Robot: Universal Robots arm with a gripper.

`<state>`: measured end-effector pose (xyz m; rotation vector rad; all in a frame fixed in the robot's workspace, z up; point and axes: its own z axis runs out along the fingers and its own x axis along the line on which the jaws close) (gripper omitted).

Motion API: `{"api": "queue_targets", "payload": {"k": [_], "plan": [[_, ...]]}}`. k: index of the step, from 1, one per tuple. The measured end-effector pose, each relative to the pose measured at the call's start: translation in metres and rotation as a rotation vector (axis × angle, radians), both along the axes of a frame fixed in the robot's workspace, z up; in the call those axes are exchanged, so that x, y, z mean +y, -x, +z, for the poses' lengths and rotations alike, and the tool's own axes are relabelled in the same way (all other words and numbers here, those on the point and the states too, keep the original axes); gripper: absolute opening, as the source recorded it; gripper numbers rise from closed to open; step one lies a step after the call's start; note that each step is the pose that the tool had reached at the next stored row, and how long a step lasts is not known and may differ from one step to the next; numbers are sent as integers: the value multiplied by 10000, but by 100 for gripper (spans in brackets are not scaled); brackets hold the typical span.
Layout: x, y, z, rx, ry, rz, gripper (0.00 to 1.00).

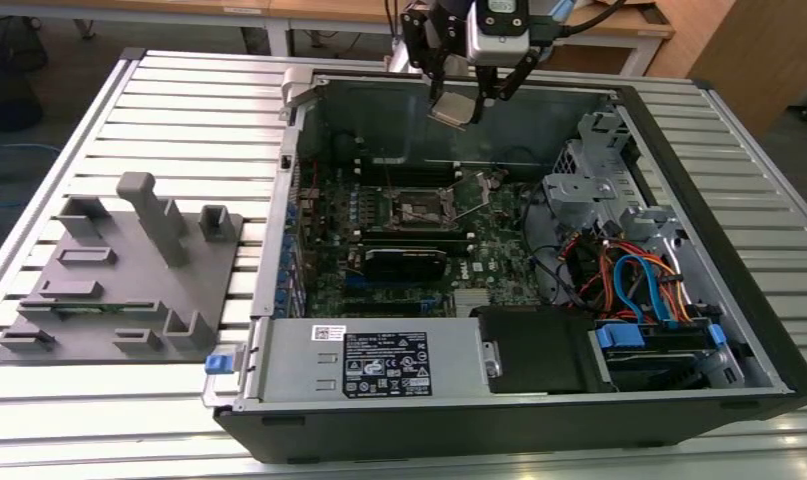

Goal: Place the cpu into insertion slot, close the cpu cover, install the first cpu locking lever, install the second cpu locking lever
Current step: 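Place the cpu into insertion slot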

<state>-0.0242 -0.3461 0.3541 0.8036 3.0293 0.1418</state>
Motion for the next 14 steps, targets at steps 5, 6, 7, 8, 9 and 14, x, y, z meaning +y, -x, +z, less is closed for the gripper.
{"api": "queue_targets", "payload": {"k": [5, 6, 7, 8, 9, 14], "plan": [[0, 0, -2, 0, 0, -303, 54], [0, 0, -3, 0, -1, -389, 54], [0, 0, -3, 0, 0, -481, 54], [0, 0, -4, 0, 0, -577, 54], [0, 0, -4, 0, 0, -661, 54], [0, 0, -5, 0, 1, -815, 54]]}}
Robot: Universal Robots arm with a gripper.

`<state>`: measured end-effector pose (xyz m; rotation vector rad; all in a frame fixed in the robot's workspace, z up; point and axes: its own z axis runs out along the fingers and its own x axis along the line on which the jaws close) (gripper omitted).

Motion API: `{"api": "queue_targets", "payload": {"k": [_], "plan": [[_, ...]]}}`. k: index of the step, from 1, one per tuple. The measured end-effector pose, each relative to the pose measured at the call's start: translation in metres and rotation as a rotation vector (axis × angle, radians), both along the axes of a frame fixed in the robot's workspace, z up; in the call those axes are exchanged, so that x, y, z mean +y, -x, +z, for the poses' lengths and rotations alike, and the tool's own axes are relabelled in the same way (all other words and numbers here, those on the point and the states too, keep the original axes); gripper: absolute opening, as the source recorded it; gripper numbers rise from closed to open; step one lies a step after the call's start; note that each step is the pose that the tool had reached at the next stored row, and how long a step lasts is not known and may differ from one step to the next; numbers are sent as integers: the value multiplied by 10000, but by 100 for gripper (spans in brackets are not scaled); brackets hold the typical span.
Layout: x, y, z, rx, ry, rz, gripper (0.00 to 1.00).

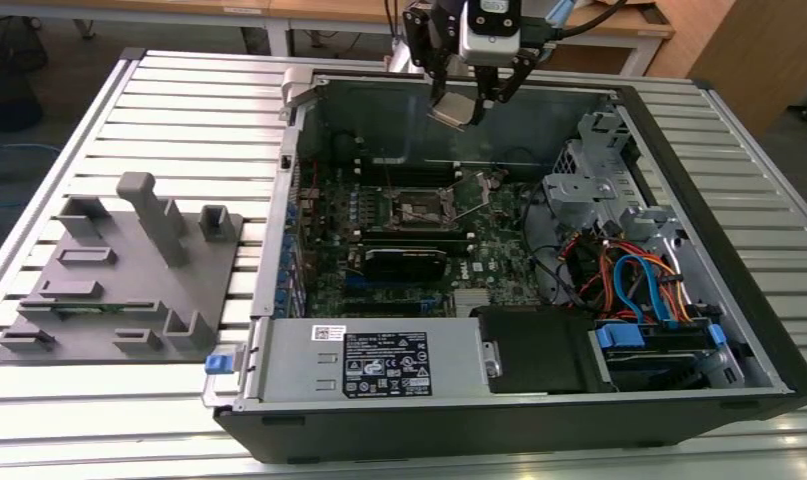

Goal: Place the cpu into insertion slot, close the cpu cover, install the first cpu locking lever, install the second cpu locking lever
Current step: 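Place the cpu into insertion slot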

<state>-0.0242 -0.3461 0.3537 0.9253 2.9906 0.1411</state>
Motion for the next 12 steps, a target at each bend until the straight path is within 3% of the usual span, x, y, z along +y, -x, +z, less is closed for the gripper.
{"api": "queue_targets", "payload": {"k": [12], "plan": [[0, 0, 0, 1, 0, -167, 54]]}}
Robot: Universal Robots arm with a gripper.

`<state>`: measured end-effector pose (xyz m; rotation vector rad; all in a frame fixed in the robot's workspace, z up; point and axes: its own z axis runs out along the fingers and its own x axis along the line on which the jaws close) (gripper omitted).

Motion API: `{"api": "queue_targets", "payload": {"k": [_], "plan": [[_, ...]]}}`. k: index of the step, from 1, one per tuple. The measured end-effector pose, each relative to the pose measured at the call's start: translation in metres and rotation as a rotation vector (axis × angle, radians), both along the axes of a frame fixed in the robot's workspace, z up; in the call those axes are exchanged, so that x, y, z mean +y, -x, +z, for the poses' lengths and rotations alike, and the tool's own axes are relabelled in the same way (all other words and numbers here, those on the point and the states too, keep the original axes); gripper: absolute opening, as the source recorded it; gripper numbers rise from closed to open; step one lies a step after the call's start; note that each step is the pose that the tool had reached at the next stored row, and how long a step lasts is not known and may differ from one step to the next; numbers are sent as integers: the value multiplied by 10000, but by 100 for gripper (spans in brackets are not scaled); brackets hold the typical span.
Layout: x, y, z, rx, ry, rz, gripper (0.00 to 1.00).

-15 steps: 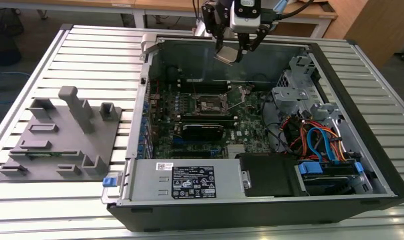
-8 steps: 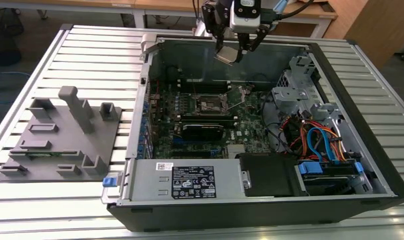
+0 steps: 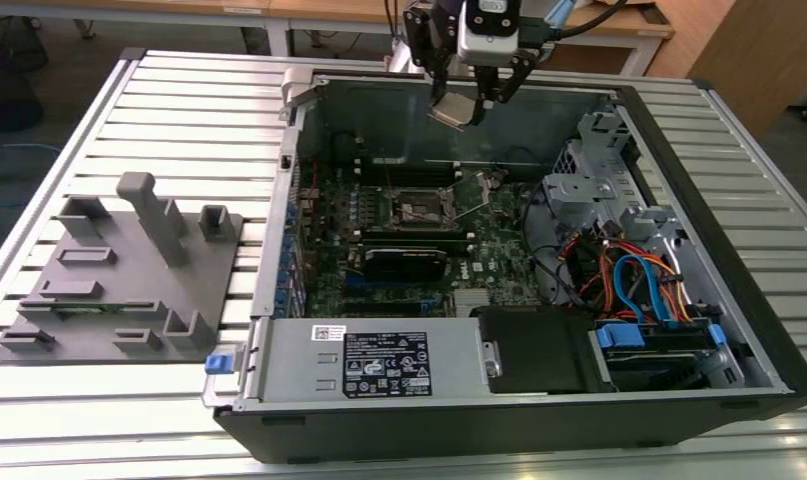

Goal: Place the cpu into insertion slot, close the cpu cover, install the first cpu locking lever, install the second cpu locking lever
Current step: 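Place the cpu into insertion slot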

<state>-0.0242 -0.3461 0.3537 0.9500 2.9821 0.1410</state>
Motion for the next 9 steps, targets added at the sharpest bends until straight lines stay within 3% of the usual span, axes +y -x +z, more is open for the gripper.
{"api": "queue_targets", "payload": {"k": [9], "plan": [[0, 0, 0, 0, 0, -196, 54]]}}
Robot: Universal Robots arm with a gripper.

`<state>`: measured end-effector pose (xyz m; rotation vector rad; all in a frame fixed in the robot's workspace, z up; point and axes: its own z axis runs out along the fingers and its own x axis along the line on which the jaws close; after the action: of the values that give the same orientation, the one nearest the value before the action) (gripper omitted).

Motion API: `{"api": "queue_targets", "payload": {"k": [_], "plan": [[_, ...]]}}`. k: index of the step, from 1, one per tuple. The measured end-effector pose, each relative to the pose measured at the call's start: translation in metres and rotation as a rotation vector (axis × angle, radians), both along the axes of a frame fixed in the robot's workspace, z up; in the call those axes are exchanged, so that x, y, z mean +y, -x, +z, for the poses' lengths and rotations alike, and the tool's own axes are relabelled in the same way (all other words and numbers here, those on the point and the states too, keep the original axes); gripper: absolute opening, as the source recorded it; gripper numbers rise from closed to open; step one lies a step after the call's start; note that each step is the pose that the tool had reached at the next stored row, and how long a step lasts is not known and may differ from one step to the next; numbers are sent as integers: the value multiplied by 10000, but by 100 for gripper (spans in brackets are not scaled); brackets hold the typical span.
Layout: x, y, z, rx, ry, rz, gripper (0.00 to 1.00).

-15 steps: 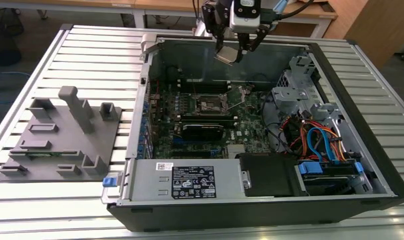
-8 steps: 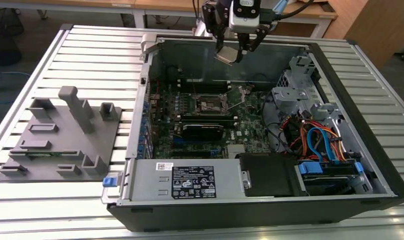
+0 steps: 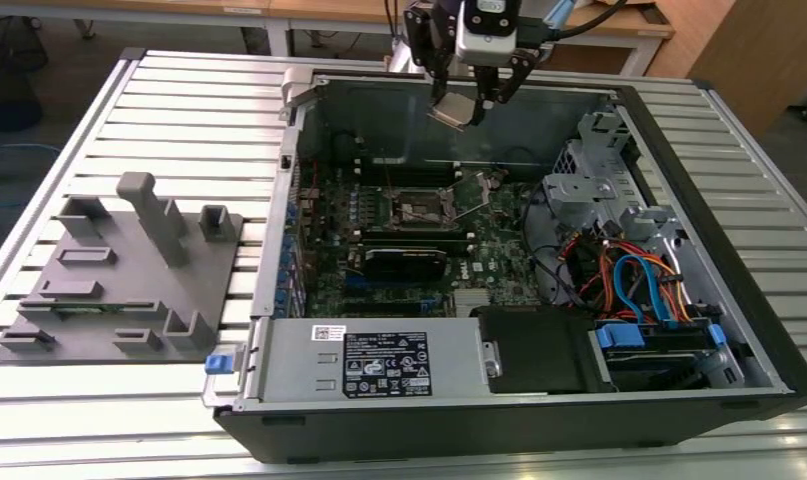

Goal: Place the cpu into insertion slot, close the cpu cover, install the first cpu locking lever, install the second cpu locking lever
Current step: 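Place the cpu into insertion slot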

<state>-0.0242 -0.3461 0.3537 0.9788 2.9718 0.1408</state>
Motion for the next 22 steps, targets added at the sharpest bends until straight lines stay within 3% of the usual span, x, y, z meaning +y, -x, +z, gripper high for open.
{"api": "queue_targets", "payload": {"k": [22], "plan": [[0, 0, 0, 0, 0, -434, 54]]}}
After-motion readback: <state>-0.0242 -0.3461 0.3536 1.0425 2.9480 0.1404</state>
